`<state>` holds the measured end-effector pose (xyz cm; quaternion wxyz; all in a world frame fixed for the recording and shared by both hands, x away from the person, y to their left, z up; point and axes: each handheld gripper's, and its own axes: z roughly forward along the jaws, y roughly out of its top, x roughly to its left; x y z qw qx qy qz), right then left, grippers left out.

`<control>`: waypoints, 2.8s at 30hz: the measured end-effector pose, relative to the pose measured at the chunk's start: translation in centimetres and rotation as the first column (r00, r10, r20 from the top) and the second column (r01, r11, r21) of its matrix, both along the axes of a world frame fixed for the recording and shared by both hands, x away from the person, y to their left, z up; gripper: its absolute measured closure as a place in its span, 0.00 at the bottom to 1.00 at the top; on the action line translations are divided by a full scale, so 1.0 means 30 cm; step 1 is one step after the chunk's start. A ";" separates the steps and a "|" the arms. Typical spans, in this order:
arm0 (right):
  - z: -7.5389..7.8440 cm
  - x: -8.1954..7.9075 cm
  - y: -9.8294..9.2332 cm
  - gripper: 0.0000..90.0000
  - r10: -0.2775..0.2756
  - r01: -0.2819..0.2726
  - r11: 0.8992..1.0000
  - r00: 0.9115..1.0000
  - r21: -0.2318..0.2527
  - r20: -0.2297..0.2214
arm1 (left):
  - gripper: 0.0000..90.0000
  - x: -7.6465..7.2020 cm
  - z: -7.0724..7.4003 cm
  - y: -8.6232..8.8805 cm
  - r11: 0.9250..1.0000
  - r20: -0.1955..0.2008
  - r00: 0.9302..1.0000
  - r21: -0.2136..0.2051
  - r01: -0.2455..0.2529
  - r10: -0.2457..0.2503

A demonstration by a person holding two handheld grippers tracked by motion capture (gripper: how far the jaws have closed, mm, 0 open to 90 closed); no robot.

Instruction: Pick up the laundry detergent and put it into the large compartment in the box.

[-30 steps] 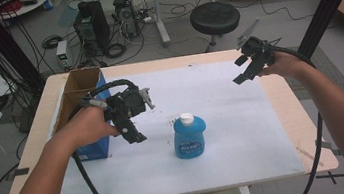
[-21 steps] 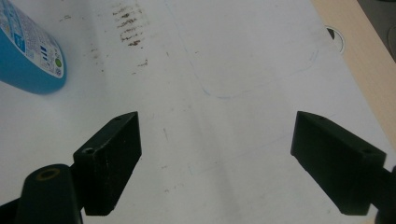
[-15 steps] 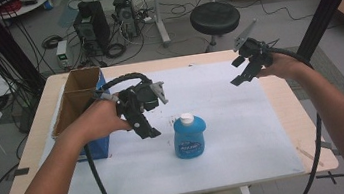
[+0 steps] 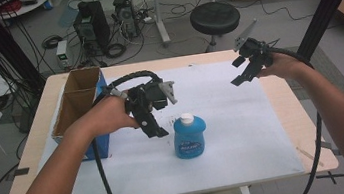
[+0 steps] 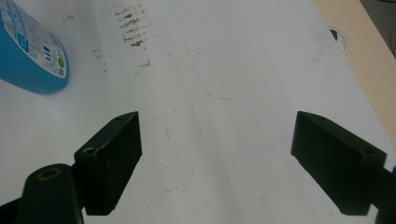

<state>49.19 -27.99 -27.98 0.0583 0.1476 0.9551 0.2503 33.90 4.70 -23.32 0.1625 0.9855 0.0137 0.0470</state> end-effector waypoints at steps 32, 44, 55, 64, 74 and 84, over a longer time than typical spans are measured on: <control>-0.001 0.005 0.001 0.18 -0.002 0.002 1.000 1.000 0.008 -0.005 | 0.22 0.016 -0.021 -0.163 0.998 -0.013 0.998 0.014 0.061 -0.061; -0.003 0.004 0.004 0.18 0.001 -0.001 1.000 1.000 0.006 -0.006 | 0.22 0.025 -0.061 -0.205 0.998 -0.025 0.998 0.041 0.054 -0.053; -0.003 0.005 0.004 0.18 -0.002 0.002 1.000 1.000 0.005 -0.006 | 0.22 0.034 -0.093 -0.226 0.997 -0.037 0.999 0.068 0.028 -0.026; -0.002 0.004 0.005 0.18 0.003 -0.003 1.000 1.000 0.007 -0.004 | 0.22 0.035 -0.115 -0.247 0.995 -0.030 0.999 0.095 0.036 -0.034; -0.001 0.003 0.005 0.18 0.002 -0.002 1.000 1.000 0.007 -0.003 | 0.22 0.039 -0.158 -0.257 0.993 -0.046 0.998 0.116 0.035 -0.030; -0.003 0.005 0.010 0.18 0.004 -0.004 1.000 1.000 0.008 -0.005 | 0.23 0.040 -0.184 -0.264 0.991 -0.045 0.998 0.131 0.038 -0.032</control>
